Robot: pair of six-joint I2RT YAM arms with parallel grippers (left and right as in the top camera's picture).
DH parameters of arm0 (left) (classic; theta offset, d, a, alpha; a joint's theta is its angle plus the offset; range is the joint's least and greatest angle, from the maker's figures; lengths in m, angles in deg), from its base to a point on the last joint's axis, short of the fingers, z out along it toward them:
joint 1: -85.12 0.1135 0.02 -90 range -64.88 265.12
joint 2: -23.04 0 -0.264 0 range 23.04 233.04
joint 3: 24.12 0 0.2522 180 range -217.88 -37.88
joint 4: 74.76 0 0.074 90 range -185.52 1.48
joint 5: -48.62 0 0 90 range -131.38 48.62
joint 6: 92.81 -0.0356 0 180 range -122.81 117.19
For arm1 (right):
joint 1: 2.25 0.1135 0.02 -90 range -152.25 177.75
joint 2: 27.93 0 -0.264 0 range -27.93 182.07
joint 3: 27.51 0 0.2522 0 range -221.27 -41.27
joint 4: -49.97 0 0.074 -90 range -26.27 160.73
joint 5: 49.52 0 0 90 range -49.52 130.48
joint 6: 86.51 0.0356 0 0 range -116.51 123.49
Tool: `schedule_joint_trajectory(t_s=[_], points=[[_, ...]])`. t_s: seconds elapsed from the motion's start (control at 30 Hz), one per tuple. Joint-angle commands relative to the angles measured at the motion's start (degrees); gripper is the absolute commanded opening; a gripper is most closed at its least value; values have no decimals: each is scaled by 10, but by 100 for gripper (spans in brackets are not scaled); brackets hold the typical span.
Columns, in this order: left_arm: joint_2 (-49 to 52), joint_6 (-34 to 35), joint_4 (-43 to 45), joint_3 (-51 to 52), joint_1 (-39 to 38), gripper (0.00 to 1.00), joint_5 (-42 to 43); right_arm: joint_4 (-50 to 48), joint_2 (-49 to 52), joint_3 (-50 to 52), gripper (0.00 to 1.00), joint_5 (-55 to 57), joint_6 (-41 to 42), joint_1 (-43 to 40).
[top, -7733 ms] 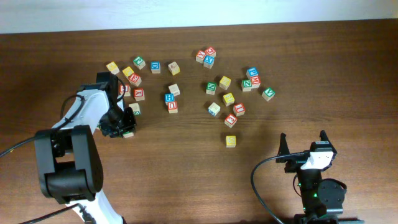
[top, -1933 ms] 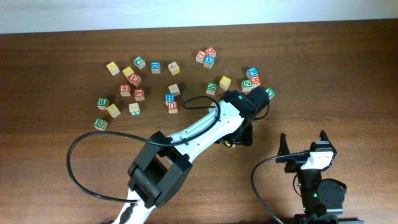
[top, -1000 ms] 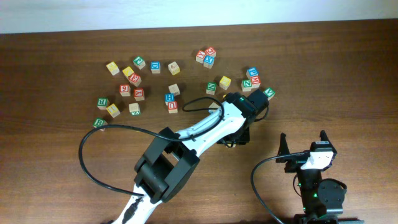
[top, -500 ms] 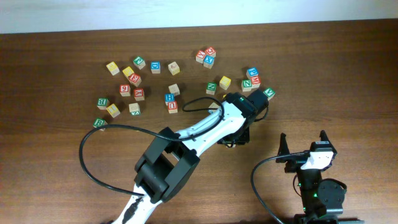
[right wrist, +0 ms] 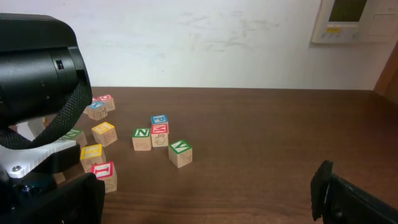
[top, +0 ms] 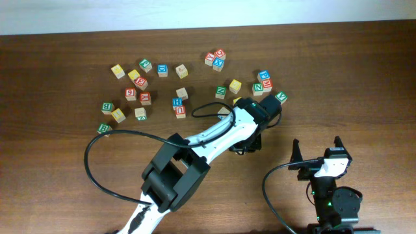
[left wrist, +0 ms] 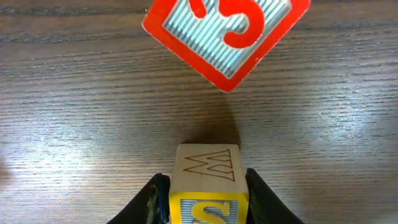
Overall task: Spell out RSS
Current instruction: 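Carry the S block back and lower it beside the R block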
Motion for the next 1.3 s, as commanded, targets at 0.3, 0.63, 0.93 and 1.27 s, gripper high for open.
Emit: schedule_joint_trajectory(t_s=[0.3,0.63,0.93,1.27], points=[[14,4,-1,-4,-2,23,-19,3,-5,3,98,5,2,-4],[-35,3,-63,-5,29,24,-20,3,-5,3,98,5,2,-4],[-51,-17,-131,-5,87,25,-24,3,-5,3,98,5,2,-4],[-51,-43,-131,6,94,25,-24,3,-5,3,98,5,2,-4]])
